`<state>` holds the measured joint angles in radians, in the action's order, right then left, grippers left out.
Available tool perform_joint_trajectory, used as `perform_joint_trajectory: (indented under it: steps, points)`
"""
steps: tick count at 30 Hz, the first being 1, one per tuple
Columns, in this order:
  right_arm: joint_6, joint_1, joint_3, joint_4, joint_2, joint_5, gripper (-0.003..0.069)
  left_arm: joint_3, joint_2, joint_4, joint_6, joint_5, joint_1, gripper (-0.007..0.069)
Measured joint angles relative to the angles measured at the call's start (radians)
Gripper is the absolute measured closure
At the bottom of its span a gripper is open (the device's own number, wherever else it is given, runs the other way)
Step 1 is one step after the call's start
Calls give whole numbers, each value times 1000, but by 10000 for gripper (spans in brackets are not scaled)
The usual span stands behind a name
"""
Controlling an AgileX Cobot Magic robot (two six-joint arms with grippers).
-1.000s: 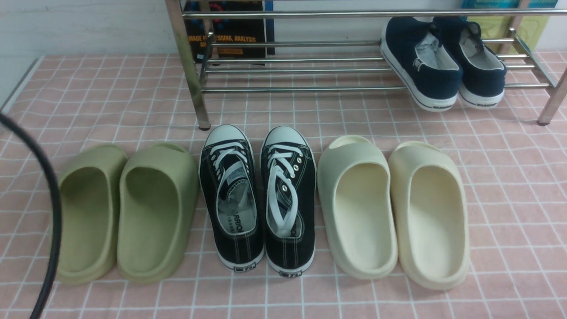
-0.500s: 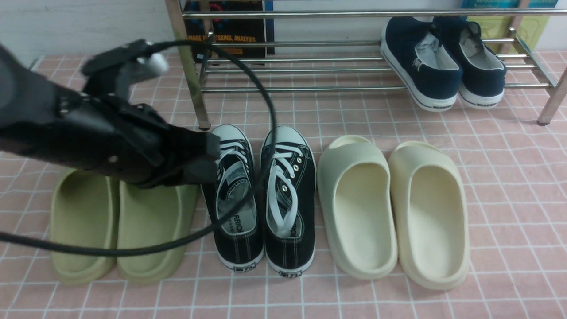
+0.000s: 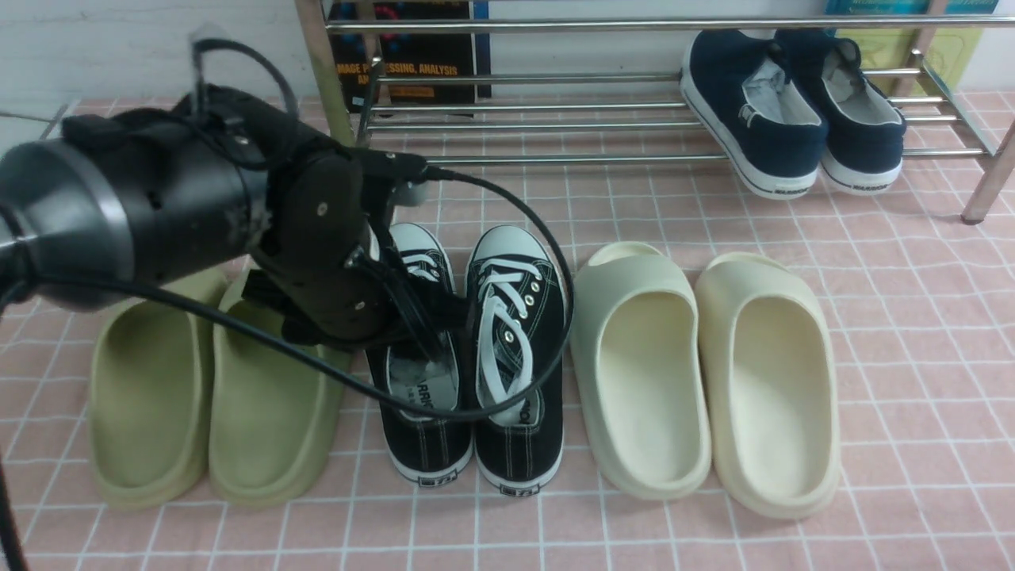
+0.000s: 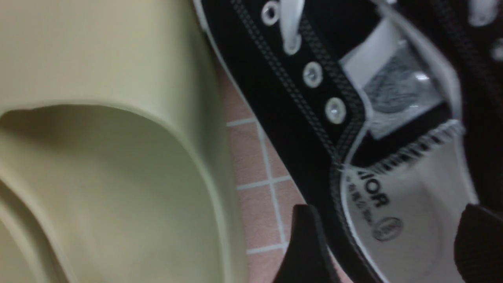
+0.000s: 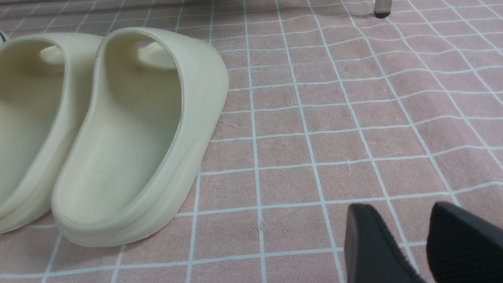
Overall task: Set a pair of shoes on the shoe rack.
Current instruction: Use the left arm to grab the shoe closest to it, then use the left arm to put a shoe into the shoe rack
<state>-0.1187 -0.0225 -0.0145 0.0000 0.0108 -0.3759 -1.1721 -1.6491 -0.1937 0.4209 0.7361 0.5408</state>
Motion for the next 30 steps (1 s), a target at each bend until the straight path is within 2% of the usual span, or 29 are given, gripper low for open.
perform_joint_trajectory:
  steps: [4,7,8,9,10,11,12,13,14,17,25,30]
  points:
    - [0,0,0,0,0,0,421,-2,-62,-25,34,-9,0,163]
    - [0,0,0,0,0,0,421,-2,-102,-47,67,-17,0,235]
    - [0,0,0,0,0,0,421,-3,-128,-60,89,-21,0,315]
    - [0,0,0,0,0,0,421,-3,-130,-62,92,-21,0,337]
    - [0,0,0,0,0,0,421,-4,-142,-73,112,-25,0,430]
    - [0,0,0,0,0,0,421,-4,-144,-78,121,-28,0,478]
    - [0,0,0,0,0,0,421,-4,-145,-78,122,-27,0,490]
    - [0,0,0,0,0,0,421,-4,-145,-84,134,-28,0,559]
    - [0,0,0,0,0,0,421,-5,-145,-88,140,-27,0,587]
    - [0,0,0,0,0,0,421,-19,-130,-99,147,-7,0,613]
    - [0,0,0,0,0,0,421,-149,-46,-131,146,105,0,613]
    - [0,0,0,0,0,0,421,-254,-43,-134,136,103,0,613]
